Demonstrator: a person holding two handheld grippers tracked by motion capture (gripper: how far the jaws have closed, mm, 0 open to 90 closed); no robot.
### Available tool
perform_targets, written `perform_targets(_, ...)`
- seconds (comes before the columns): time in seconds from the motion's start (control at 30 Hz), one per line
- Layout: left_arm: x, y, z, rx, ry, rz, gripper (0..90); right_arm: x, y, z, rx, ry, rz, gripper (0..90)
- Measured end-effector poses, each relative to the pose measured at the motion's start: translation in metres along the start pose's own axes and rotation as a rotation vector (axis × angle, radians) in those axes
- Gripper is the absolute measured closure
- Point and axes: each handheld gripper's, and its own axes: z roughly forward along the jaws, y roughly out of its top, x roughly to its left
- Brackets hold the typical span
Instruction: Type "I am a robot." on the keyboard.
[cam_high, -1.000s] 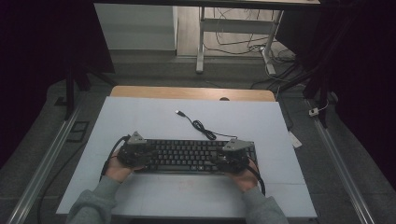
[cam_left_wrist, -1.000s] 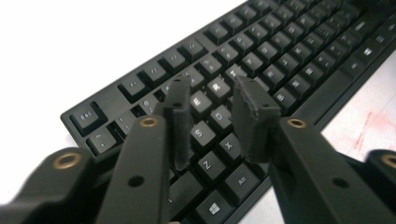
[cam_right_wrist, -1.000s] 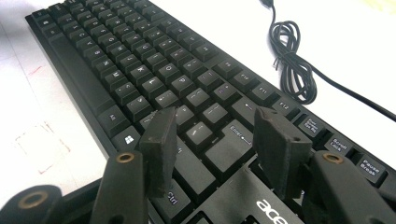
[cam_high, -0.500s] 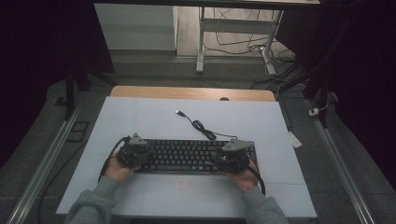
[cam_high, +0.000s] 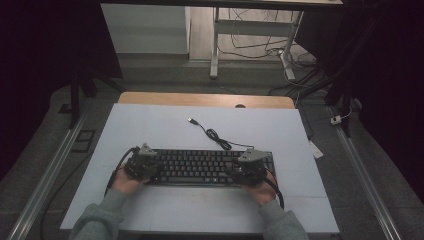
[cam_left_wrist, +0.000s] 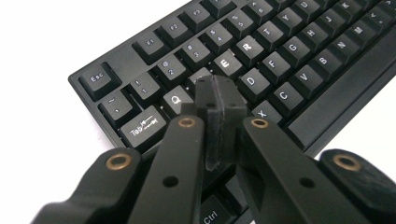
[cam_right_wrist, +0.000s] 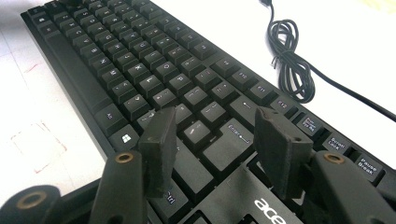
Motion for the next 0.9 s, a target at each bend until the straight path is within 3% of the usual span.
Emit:
perform_targets(0.47, -0.001, -0.002, 0.005, 0.009, 0.012, 0.002, 88.7, 0.000, 0.000, 0.001, -0.001, 0.000, -0.003, 49.5)
perform_targets(0.53, -0.001, -0.002, 0.003, -0.002, 0.012, 0.003, 88.7, 0.000, 0.000, 0.000, -0.002, 0.000, -0.003, 49.5)
perform_targets(0.67, 0.000, 0.000, -0.006, -0.076, -0.012, -0.014, 88.0, 0.000, 0.000, 0.000, -0.002, -0.002, -0.004, 49.5)
perform_targets(0.77, 0.000, 0.001, -0.011, -0.122, -0.036, -0.024, 78.8, -0.002, 0.000, -0.001, -0.007, -0.003, 0.001, 49.5)
perform_targets(0.9, 0.001, 0.001, -0.014, -0.148, -0.065, -0.034, 64.5, -0.003, 0.001, -0.003, -0.016, -0.009, 0.008, 49.4)
